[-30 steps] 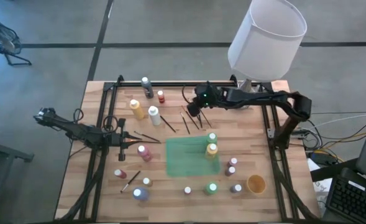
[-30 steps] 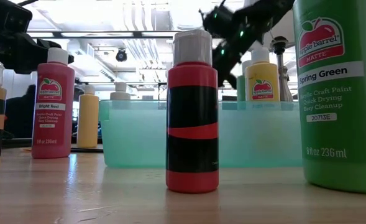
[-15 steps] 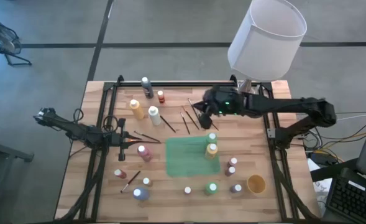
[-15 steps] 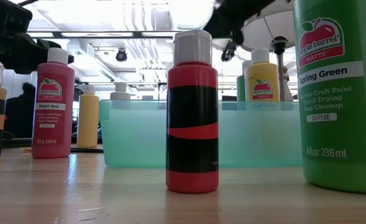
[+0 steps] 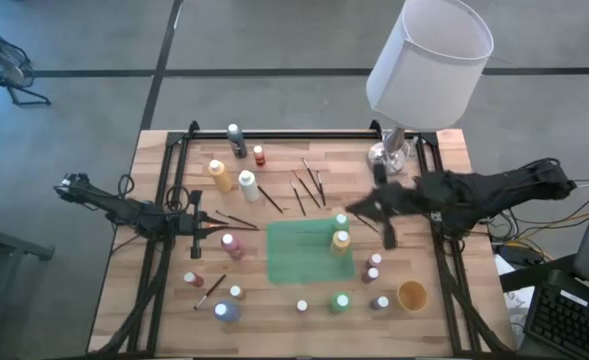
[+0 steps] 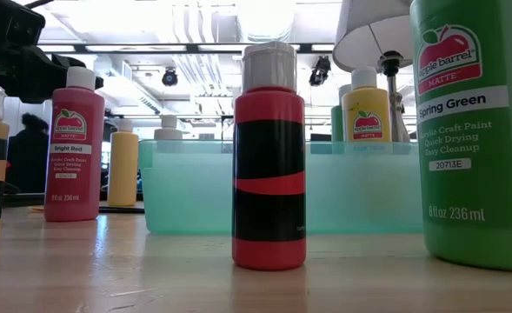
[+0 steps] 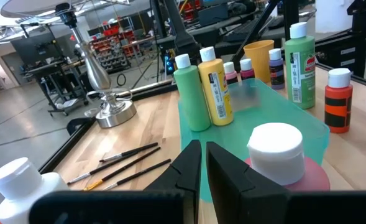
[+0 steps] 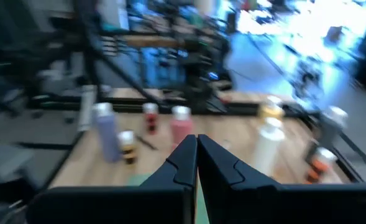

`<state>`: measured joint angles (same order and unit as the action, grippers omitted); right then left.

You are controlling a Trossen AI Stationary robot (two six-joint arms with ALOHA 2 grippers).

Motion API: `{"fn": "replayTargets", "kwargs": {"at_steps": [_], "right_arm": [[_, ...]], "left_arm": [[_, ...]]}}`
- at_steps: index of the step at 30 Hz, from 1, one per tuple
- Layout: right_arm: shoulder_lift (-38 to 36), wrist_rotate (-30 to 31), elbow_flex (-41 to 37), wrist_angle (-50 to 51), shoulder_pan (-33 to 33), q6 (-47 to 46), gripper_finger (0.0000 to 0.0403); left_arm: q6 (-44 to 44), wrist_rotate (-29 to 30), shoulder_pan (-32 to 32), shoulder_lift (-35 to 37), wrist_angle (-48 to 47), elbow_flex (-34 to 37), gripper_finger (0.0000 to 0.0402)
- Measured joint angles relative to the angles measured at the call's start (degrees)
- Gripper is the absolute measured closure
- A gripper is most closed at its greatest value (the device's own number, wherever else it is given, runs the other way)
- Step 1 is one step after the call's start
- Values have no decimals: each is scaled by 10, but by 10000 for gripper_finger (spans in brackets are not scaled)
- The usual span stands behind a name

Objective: Pick & Place Paint Supplies
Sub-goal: Put the gold paintbrush into the yellow cup

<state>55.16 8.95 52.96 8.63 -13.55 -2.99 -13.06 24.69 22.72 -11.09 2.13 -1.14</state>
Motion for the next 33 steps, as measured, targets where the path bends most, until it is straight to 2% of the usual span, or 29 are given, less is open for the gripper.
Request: {"fn": "replayTargets", "kwargs": {"at_steps": [5,18,22,30,33], "right_arm": [[-71,0,-77,-47,-82,29,395],[-221,-4,-252,-180,-240,86,395],[-260,15,-294,-208,-293,78,395],[-278,53,-352,-314,-386,64,395],[-265,100,-368,-336,-420,61,395]], "left_arm": [[0,0,0,0,0,0,371],[0,0,0,0,0,0,371],[0,0,0,0,0,0,371],[0,0,0,0,0,0,371],[0,0,0,0,0,0,371]]}}
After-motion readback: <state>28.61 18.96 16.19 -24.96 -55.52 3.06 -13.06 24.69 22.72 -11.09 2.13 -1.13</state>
